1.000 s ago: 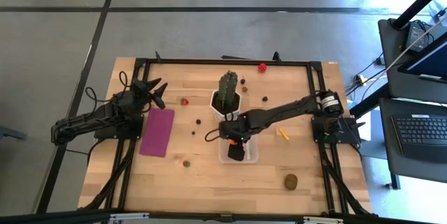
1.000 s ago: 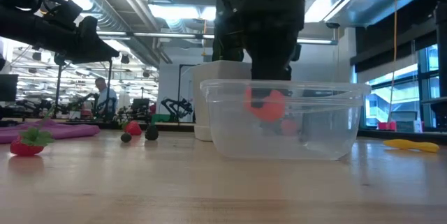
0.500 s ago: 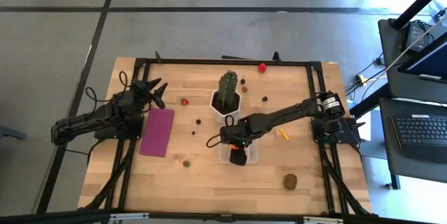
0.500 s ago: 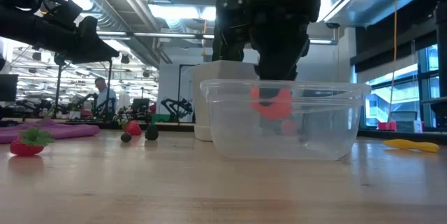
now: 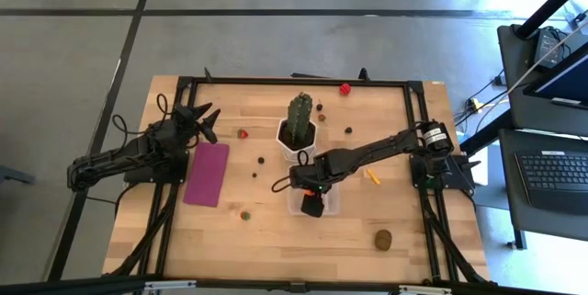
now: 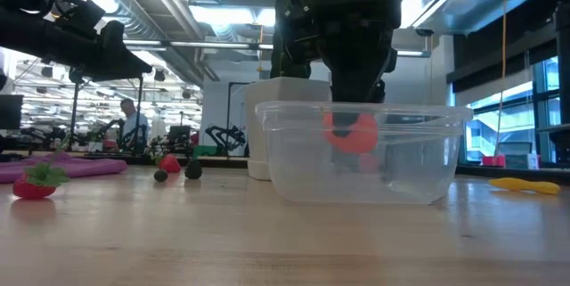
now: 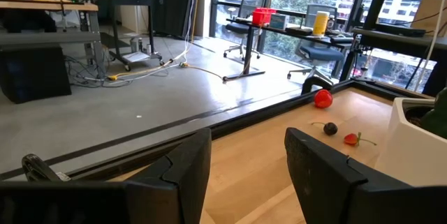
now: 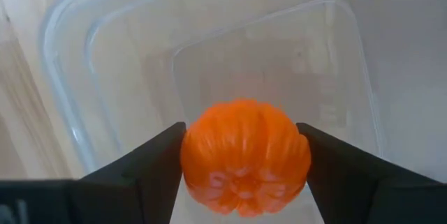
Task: Pick and placing Produce into tupperware
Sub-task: Put the orange pumpkin into the transparent bin, then put the brown kiwi into the transparent bin
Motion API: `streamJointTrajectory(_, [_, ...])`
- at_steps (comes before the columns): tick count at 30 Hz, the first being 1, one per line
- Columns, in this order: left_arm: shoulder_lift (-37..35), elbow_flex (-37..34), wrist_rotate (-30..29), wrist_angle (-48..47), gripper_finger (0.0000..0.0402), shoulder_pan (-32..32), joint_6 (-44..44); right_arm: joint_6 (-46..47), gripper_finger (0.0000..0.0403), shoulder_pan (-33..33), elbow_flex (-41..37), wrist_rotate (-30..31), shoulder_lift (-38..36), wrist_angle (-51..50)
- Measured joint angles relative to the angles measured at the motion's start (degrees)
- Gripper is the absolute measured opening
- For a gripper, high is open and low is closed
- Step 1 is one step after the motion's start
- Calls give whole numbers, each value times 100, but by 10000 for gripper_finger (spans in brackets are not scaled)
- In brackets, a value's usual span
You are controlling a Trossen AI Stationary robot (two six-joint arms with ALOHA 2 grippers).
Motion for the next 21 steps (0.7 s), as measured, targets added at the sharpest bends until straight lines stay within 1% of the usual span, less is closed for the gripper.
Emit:
streamJointTrajectory(4, [0,-2,0,0,176,0,0,-8,270,4,0,0,0,1])
streamJointTrajectory(10, [-1,-1,0,0,176,-1,0,-19,308,4,0,0,0,1])
streamJointTrajectory(13, [-1,-1,-1,0,176,-1,0,-19,319,4,4,-10,0,-5])
streamJointTrajectory(14, [0,-2,0,0,176,-1,0,-22,320,4,27,-63,0,-41])
streamJointTrajectory(16, [0,0,0,0,176,0,0,-221,321,2,125,-389,0,-130])
streamJointTrajectory(18, [0,-2,0,0,176,-2,0,-370,322,2,325,-560,-19,-423])
streamJointTrajectory(21, [0,-2,0,0,176,-1,0,-251,322,34,770,-225,-127,-1335])
